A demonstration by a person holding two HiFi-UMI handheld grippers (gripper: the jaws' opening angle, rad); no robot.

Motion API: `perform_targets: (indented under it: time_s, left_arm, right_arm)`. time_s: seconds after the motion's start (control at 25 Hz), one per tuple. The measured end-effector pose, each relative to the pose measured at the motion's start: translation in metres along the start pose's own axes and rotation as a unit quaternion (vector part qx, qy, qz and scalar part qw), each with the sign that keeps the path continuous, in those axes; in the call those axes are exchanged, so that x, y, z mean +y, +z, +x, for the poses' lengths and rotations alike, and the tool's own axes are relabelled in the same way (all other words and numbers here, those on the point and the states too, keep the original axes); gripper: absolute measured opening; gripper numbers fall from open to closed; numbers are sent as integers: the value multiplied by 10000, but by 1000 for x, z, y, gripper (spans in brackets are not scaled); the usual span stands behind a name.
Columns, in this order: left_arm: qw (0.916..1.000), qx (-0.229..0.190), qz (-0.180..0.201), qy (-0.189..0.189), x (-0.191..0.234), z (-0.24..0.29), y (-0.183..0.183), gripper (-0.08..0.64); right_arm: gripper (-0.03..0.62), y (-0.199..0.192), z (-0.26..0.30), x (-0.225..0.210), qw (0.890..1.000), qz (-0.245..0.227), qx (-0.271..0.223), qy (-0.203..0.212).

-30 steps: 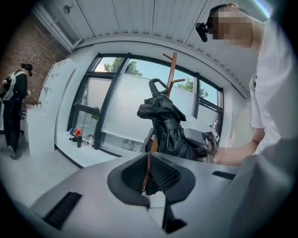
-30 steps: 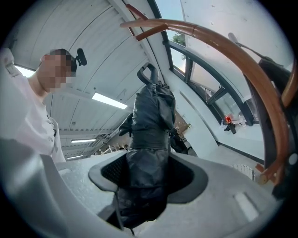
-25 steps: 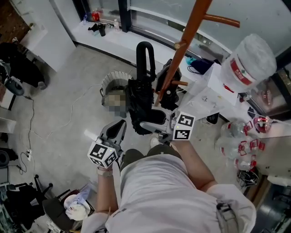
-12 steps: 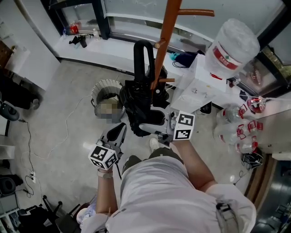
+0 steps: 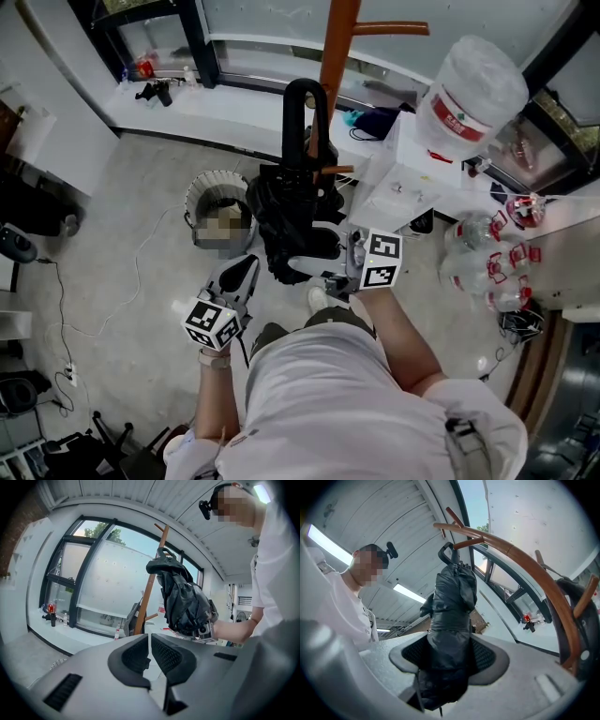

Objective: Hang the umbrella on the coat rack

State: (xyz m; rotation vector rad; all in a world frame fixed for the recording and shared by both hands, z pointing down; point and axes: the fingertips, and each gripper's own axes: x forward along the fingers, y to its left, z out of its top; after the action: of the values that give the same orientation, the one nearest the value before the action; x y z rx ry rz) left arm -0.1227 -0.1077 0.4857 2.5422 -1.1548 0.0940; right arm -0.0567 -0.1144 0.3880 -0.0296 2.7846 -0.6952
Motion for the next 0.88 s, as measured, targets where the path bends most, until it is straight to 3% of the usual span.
perform_targets:
  time_s: [0.6,0.88]
  left_arm:
    - [9998,183,-49,79,0,10,-8,3]
    - [9996,182,-79,188,2,11,-8,3]
  right_arm:
    - [253,-4,-11,-15,9999,63,-64,100]
    - [253,-5,-9,-9,9987,229,-108,454]
